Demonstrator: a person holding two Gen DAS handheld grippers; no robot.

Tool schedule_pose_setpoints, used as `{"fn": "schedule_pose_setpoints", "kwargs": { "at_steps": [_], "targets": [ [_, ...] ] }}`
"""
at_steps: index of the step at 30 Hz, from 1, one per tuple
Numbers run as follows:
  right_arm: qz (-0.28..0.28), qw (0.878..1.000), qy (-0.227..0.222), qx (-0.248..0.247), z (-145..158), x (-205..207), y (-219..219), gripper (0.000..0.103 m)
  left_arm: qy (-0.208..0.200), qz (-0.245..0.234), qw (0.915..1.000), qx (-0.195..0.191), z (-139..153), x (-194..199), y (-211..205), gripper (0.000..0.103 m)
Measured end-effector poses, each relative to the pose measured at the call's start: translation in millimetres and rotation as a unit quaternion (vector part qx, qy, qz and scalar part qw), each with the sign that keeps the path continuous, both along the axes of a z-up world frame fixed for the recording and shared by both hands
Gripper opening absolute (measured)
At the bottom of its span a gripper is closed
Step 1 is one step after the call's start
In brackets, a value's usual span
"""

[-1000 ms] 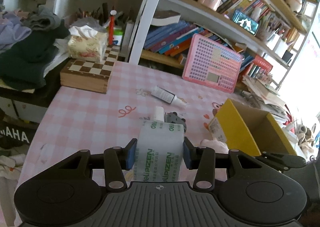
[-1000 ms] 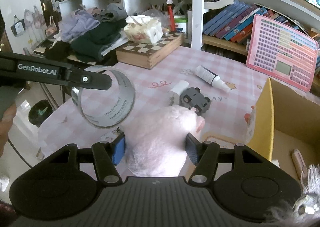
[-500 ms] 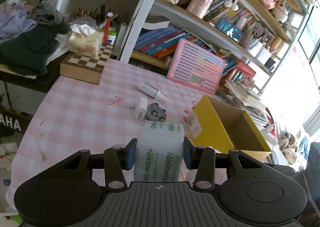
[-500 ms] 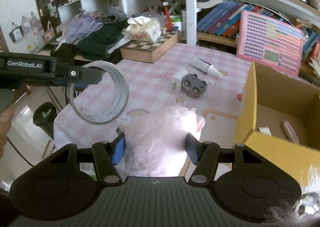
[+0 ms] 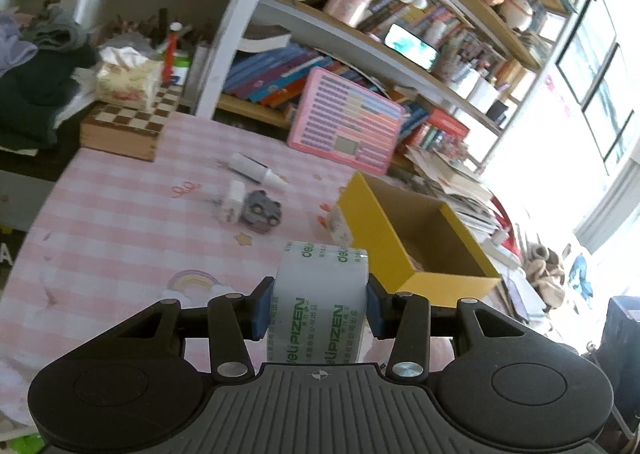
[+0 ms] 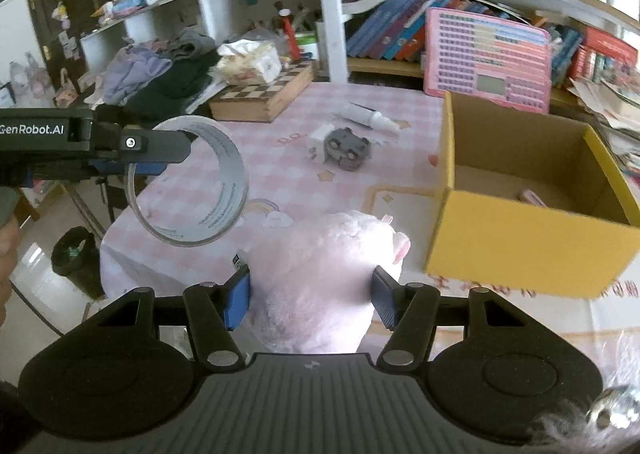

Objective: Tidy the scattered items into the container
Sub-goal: 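Lift the tape roll and plush pig and carry both toward the yellow box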

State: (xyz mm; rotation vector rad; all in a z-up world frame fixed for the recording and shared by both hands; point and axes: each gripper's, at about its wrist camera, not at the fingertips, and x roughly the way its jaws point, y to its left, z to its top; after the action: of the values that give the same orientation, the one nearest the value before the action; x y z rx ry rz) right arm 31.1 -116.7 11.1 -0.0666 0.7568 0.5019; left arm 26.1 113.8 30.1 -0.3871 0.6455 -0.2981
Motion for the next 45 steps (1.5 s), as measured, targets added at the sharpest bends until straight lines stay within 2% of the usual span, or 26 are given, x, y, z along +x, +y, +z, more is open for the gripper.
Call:
{"fn": "schedule_pose_setpoints", "kwargs": {
  "at_steps": [17, 29, 38, 45],
  "targets": [
    [-0.089, 0.996, 0.012, -0.002, -1, -25, -57, 0.059, 0.001, -0.086, 0.9963, -0.004, 1, 11, -56, 0.044],
    [-0.157, 0.987, 0.026, 0.000, 1, -14, -118, 0.059, -0.005, -0.128, 0.9917, -0.006, 8, 40, -108, 0.044],
    [-0.198, 0.980, -0.019, -0.004, 22, 7, -169, 0.059, -0.036, -0.144, 0.9889, 0.000, 23, 75, -148, 0.044],
    [-0.171, 0.982, -0.080, -0.008, 49, 51, -192, 0.059, -0.060, -0.138, 0.9885, 0.022, 30, 113, -180, 0.044]
  ]
}}
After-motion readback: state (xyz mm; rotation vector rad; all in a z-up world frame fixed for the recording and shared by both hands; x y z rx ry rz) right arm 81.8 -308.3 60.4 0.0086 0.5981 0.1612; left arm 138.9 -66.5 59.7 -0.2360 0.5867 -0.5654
